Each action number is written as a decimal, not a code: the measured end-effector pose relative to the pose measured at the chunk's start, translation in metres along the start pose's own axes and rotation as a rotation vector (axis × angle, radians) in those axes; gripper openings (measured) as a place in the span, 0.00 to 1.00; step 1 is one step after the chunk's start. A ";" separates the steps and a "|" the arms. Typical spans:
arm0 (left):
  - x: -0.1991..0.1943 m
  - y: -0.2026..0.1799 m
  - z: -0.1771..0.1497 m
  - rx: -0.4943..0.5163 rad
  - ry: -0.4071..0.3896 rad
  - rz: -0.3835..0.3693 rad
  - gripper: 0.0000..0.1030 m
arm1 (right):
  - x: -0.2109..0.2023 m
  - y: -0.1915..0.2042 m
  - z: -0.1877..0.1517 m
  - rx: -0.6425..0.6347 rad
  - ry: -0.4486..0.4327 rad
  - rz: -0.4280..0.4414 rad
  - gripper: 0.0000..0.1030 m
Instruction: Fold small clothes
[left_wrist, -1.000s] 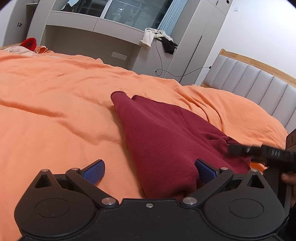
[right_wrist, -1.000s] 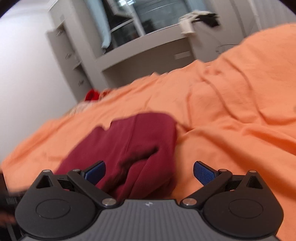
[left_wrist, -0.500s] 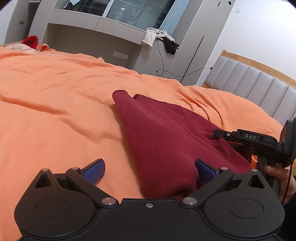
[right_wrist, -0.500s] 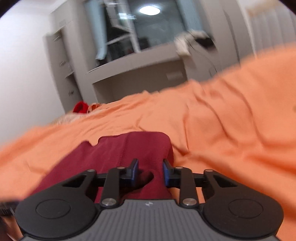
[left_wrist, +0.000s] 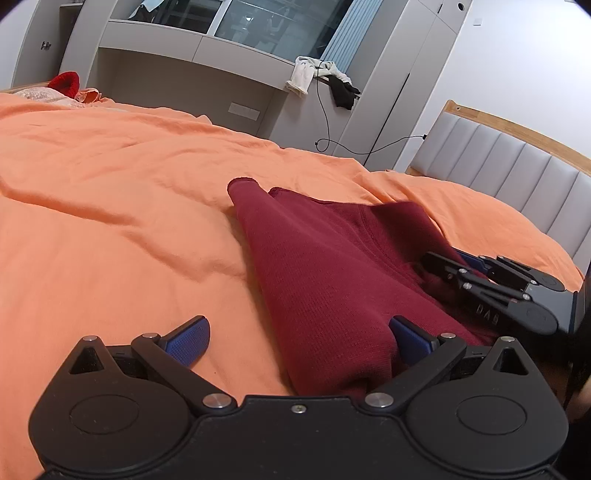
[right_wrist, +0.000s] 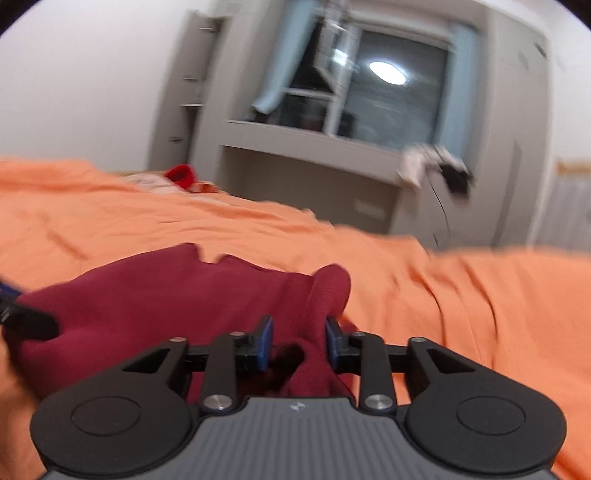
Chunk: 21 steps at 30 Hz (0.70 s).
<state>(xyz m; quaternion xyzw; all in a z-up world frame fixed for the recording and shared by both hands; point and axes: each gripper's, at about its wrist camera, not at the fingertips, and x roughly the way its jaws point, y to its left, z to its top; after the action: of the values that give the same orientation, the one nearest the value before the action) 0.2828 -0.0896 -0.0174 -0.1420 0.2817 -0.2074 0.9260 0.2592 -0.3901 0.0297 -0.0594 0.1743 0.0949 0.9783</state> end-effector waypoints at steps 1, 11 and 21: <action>0.000 0.001 0.000 -0.001 0.000 -0.001 1.00 | 0.000 -0.012 0.000 0.073 0.019 0.012 0.50; 0.000 0.001 -0.001 0.001 -0.003 0.000 1.00 | 0.033 -0.102 -0.013 0.613 0.111 0.268 0.90; -0.001 0.000 -0.002 0.008 -0.003 0.005 1.00 | 0.052 -0.091 -0.032 0.635 0.192 0.225 0.80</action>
<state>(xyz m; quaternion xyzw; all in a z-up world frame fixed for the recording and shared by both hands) 0.2811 -0.0891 -0.0189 -0.1379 0.2797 -0.2059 0.9275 0.3154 -0.4750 -0.0107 0.2589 0.2918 0.1373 0.9105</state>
